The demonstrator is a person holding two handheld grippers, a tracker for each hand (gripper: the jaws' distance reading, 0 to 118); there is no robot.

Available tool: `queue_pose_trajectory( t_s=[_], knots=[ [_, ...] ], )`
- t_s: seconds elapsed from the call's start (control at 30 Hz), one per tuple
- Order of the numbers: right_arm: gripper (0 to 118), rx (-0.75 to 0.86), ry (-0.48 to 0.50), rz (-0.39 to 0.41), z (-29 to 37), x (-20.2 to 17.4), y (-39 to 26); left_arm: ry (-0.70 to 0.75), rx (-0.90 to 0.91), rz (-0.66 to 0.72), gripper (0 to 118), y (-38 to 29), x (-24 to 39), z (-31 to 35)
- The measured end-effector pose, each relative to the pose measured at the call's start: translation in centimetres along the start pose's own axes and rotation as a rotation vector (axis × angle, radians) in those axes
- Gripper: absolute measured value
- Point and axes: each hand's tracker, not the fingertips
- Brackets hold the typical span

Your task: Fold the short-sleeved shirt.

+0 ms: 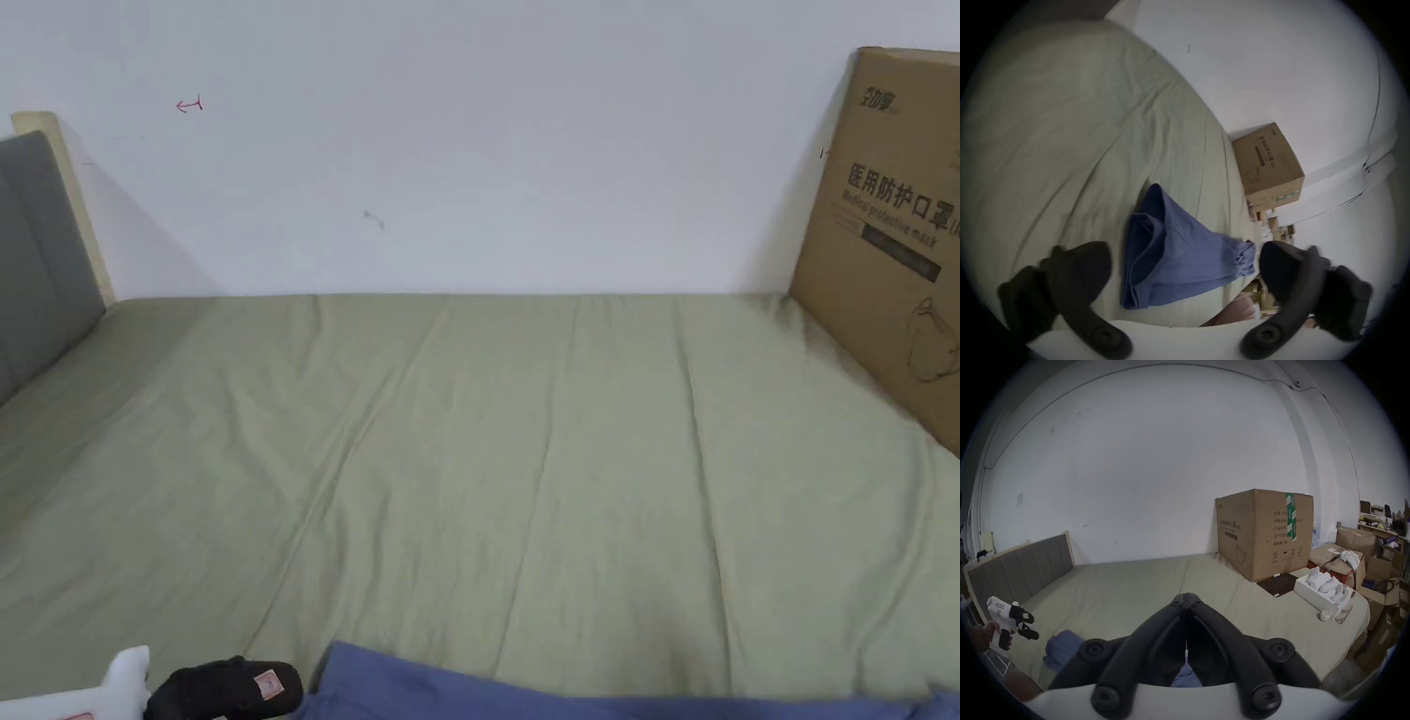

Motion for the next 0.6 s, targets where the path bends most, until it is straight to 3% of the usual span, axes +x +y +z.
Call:
queue_pose_trajectory(
  t_s=[0.1, 0.23, 0.33, 0.4, 0.43, 0.47, 0.5, 0.53, 0.57, 0.6],
  knots=[
    [0, -0.02, 0.015, 0.034, -0.6, -0.6, 0.4, -0.068, -0.097, 0.08, 118, -0.6, -2.6, -1.8],
    [0, -0.036, 0.037, 0.044, -1.3, -1.6, 0.9, -0.171, -0.083, 0.042, 118, 0.5, -3.6, -2.4],
    [0, -0.06, 0.068, 0.028, -1.8, -2.7, 1.1, -0.309, -0.081, 0.122, 118, -0.3, -4.5, -3.4],
    [0, -0.081, 0.083, 0.026, -2.2, -3.3, 1.0, -0.261, -0.006, 0.122, 118, -0.4, -6.1, -2.5],
    [0, -0.09, 0.09, 0.025, -2.4, -3.5, 0.9, -0.164, 0.011, 0.118, 118, -0.4, -6.1, -3.0],
    [0, -0.1, 0.099, 0.024, -2.5, -3.7, 0.9, 0.036, 0.003, 0.098, 111, -0.7, -6.9, -3.4],
    [0, -0.109, 0.108, 0.023, -2.5, -3.9, 0.9, -0.113, 0.002, 0.089, 86, -1.7, -7.8, -3.2],
    [0, -0.116, 0.113, 0.022, -2.6, -4.0, 0.8, -0.165, 0.055, 0.067, 37, -1.8, -7.2, -2.2],
    [0, -0.126, 0.117, 0.022, -2.6, -4.2, 0.8, -0.062, 0.006, 0.043, 5, -1.4, -5.5, -3.0],
    [0, -0.131, 0.117, 0.021, -2.6, -4.2, 0.8, -0.019, 0.01, 0.029, 6, -1.6, -4.8, -2.7]
  ],
)
